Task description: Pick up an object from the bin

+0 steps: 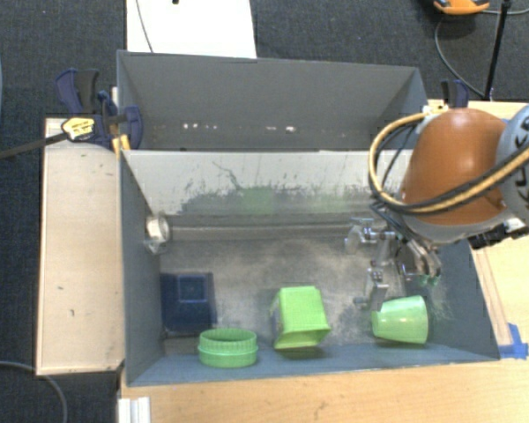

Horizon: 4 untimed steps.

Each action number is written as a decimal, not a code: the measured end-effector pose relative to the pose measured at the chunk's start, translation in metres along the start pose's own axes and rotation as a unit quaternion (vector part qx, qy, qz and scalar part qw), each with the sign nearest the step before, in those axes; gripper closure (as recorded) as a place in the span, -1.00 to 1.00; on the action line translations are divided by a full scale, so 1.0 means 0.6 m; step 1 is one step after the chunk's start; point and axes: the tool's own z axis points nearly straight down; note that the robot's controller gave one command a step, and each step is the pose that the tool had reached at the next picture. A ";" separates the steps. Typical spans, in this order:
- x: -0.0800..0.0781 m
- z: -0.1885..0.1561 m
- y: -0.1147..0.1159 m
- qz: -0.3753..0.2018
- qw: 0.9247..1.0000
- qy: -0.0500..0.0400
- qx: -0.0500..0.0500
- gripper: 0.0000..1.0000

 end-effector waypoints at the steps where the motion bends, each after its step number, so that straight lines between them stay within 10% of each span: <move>1: -0.003 -0.007 0.000 0.000 1.000 -0.004 0.000 -1.00; 2: 0.000 0.053 -0.048 -0.061 0.998 -0.005 0.000 -1.00; 3: 0.039 0.090 -0.131 -0.226 0.974 -0.004 0.001 -1.00; 4: 0.051 0.090 -0.176 -0.199 0.980 -0.005 0.001 -1.00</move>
Offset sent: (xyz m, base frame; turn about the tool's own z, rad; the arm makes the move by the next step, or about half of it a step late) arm -0.0093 -0.0930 -0.1138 -0.3348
